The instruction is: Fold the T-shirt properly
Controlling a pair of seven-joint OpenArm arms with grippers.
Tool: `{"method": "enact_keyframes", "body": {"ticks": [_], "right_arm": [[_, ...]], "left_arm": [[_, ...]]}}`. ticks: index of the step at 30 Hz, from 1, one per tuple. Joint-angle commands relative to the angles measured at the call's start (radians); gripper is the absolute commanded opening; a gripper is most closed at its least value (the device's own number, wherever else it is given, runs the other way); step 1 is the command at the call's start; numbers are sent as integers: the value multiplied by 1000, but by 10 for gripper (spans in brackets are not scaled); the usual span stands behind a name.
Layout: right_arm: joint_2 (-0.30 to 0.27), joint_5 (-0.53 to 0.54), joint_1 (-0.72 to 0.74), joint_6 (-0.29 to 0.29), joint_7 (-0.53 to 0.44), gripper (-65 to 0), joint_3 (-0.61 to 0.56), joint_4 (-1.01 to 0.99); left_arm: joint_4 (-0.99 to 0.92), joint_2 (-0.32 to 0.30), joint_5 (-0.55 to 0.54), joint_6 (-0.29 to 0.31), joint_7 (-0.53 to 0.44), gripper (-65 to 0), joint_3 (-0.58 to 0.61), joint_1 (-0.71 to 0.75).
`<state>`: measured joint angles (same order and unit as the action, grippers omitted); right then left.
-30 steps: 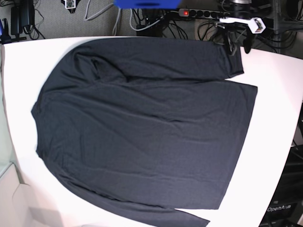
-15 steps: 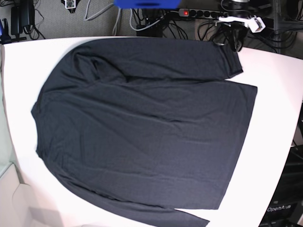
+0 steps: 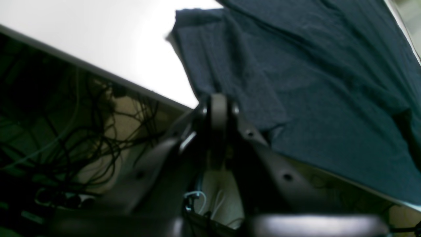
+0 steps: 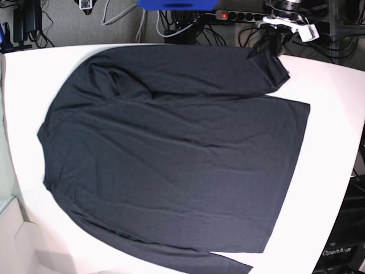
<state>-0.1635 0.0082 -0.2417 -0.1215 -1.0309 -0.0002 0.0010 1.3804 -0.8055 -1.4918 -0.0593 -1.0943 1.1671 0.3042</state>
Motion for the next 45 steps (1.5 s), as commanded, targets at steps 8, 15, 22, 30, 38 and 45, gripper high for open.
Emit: {"method": "enact_keyframes", "body": {"ticks": [8, 15, 22, 30, 38, 45], "right_arm": [[-9, 6, -14, -14, -19, -650, 4, -1], [-9, 6, -31, -14, -30, -650, 4, -1], [-31, 22, -31, -14, -33, -650, 4, 0], [-86, 111, -21, -14, -85, -650, 2, -1], [-124, 235, -11, -14, -87, -650, 1, -1], [-141, 319, -40, -14, -190, -650, 2, -1]], "left_arm": [[109, -81, 8, 6, -13, -650, -5, -20], [161, -134, 8, 2, -14, -650, -16, -59], [161, -167, 8, -1, -13, -650, -91, -52], [155, -194, 8, -32, -10, -650, -125, -58], [158, -223, 8, -81, -8, -650, -123, -93], [155, -222, 8, -81, -5, -650, -120, -119]]}}
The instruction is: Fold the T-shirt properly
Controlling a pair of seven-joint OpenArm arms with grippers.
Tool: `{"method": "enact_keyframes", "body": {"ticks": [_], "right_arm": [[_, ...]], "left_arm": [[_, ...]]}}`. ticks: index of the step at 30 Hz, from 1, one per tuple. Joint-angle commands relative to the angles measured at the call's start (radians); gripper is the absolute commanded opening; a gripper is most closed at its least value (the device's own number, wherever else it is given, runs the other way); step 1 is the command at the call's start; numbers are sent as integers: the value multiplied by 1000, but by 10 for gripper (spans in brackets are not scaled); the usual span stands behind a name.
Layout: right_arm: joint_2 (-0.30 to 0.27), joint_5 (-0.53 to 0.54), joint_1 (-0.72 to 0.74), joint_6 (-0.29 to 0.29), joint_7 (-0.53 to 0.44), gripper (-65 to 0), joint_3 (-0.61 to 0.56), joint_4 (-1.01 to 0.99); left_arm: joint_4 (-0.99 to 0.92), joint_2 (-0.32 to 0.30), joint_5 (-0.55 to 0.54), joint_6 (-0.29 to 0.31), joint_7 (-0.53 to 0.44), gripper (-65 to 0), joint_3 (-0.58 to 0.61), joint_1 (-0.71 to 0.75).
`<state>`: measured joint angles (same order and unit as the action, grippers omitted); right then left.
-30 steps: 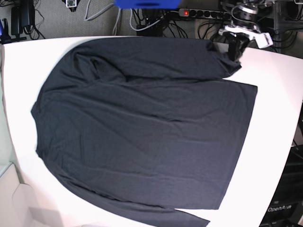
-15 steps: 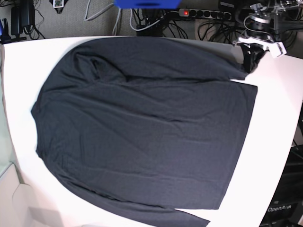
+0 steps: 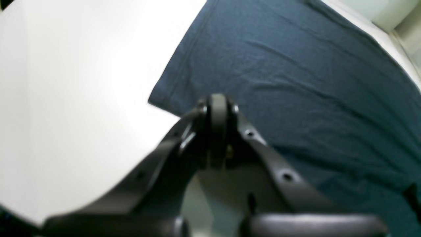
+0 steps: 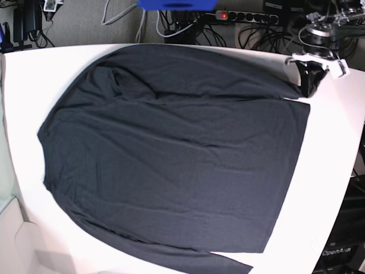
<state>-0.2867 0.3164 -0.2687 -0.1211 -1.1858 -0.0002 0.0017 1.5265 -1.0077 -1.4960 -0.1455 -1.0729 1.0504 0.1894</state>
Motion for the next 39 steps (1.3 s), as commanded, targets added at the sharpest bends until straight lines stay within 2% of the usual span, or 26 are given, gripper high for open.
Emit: {"method": "enact_keyframes", "body": {"ticks": [1, 5, 9, 13, 22, 25, 29, 34, 39], "right_arm": [[-26, 36, -14, -15, -50, -650, 2, -2], [-50, 115, -40, -13, -110, -650, 2, -2], [-70, 122, -45, -13, -190, -650, 2, -2], [-87, 122, -27, -10, -191, -650, -2, 1], [-174, 122, 36, -9, -191, -650, 2, 1], [-188, 123, 33, -9, -193, -650, 7, 2], [-202, 123, 12, -1, -194, -650, 88, 11], [-185, 123, -116, 77, -191, -650, 214, 234], [-125, 120, -286, 85, -145, -650, 317, 553]], "left_arm": [[9, -20, 12, 5, -26, -650, -3, -5], [16, -20, 12, 5, -26, -650, -5, -5], [18, -21, 12, 4, -26, -650, -3, -5], [13, -18, 12, 4, -26, -650, -2, 2], [18, -20, 12, 4, -26, -650, -2, 28], [18, -18, 12, 4, -26, -650, -2, 29], [18, -17, 12, 4, -26, -650, -2, 31], [18, -15, 12, 4, -26, -650, -2, 31], [18, -15, 12, 4, -26, -650, -2, 23]]}}
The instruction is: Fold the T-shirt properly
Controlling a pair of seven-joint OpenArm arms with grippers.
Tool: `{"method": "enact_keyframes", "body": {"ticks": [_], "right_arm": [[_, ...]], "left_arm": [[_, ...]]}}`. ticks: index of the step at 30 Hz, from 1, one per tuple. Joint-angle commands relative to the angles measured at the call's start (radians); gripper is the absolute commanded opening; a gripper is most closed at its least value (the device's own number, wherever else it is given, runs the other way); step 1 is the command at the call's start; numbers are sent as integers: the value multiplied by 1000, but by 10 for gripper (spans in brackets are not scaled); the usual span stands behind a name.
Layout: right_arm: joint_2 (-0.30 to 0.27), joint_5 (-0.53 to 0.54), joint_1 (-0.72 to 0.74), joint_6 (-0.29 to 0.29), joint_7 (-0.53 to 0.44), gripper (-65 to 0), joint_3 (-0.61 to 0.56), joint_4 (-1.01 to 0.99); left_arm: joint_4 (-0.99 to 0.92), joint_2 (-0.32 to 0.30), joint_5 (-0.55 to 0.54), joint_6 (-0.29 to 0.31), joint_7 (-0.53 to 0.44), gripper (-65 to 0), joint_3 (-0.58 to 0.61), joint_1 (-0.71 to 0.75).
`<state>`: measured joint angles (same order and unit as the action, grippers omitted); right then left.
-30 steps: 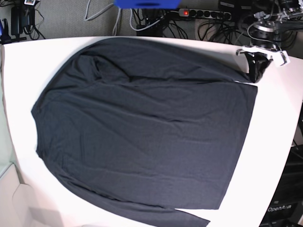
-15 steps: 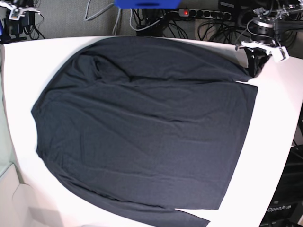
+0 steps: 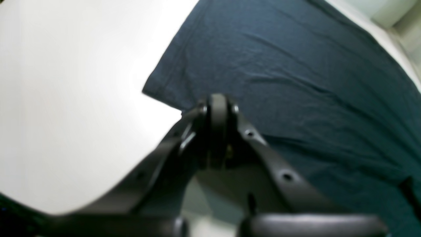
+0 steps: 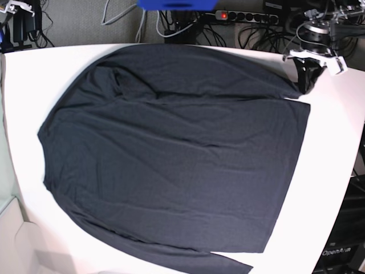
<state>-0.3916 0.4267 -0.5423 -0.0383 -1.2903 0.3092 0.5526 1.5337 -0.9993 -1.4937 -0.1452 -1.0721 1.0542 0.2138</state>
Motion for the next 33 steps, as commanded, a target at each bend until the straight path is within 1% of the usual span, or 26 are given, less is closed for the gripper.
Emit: {"method": "enact_keyframes", "body": {"ticks": [1, 6, 10, 11, 12, 14, 15, 16, 18, 22, 23, 25, 27, 29, 33], "right_arm": [[-4, 10, -46, 2, -13, -650, 8, 77], [78, 8, -227, 4, 194, -650, 48, 522], [125, 5, -309, 5, 404, -650, 55, 844], [136, 5, -315, 22, 459, -650, 54, 901], [148, 5, -316, 56, 522, -650, 54, 955], [173, 5, -313, 139, 645, -650, 55, 1042], [194, 5, -312, 179, 711, -650, 55, 1084], [213, 5, -309, 203, 777, -650, 61, 1124], [245, 5, -289, 214, 894, -650, 64, 1187], [244, 5, -282, 219, 1098, -650, 54, 1240], [244, 5, -281, 234, 1150, -650, 54, 1259], [244, 5, -259, 309, 1268, -650, 58, 1303], [250, 8, -243, 355, 1377, -615, 64, 1343], [250, 8, -230, 358, 1457, -570, 57, 1368], [250, 8, -177, 363, 1566, -495, 55, 1371]], "left_arm": [[11, -22, 10, 3, -27, -650, -5, -1], [11, -22, 10, 3, -27, -650, -5, -1], [6, -22, 10, 3, -27, -650, -5, 0], [4, -22, 10, 3, -27, -650, -5, 0], [3, -22, 10, 3, -27, -650, -5, 2], [1, -22, 10, 3, -26, -650, -5, 3], [1, -22, 10, 3, -26, -650, -5, 3], [1, -22, 10, 3, -26, -650, -5, 3], [1, -22, 10, 3, -26, -650, -5, 3], [1, -22, 10, 3, -26, -650, -5, 3], [1, -22, 10, 3, -26, -650, -5, 5], [1, -22, 10, 3, -26, -650, -5, 5], [1, -22, 10, 3, -26, -650, -5, 5], [1, -22, 10, 3, -26, -650, -5, 5], [1, -22, 10, 3, -26, -650, -5, 5]]}}
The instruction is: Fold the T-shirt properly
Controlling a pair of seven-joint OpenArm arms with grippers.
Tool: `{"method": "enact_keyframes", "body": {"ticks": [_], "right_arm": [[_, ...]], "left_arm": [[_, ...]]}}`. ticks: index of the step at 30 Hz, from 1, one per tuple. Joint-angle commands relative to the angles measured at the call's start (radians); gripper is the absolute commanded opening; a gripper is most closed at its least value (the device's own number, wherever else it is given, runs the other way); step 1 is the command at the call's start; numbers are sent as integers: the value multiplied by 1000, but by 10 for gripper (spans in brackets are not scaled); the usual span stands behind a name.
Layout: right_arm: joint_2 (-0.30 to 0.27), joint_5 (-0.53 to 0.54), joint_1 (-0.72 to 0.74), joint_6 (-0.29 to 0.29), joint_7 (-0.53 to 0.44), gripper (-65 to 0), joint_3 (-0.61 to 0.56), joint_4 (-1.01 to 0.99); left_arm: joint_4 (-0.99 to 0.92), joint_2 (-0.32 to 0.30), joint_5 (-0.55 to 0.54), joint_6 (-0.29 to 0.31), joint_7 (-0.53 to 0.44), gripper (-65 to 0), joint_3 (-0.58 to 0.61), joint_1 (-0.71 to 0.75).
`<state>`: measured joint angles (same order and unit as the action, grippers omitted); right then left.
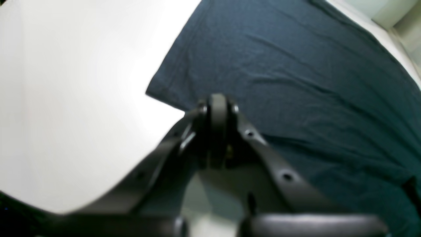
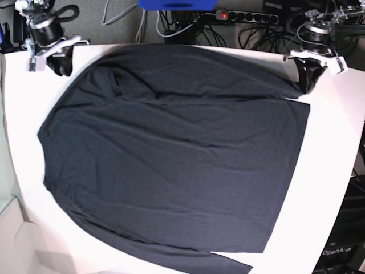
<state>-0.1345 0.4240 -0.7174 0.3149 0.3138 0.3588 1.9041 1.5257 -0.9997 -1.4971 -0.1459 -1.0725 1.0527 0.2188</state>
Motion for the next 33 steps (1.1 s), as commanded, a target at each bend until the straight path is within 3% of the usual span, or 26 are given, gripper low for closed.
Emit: {"method": "enact_keyframes", "body": {"ticks": [1, 16, 33], "right_arm": [[-7, 13, 6, 10, -15, -482, 6, 19], [40, 9, 177, 11, 267, -456, 15, -5], [42, 9, 218, 11, 296, -460, 10, -122]], "left_arm": [[9, -21, 14, 4, -25, -650, -4, 0], [9, -21, 14, 4, -25, -650, -4, -8], [9, -21, 14, 4, -25, -650, -9, -8]]}}
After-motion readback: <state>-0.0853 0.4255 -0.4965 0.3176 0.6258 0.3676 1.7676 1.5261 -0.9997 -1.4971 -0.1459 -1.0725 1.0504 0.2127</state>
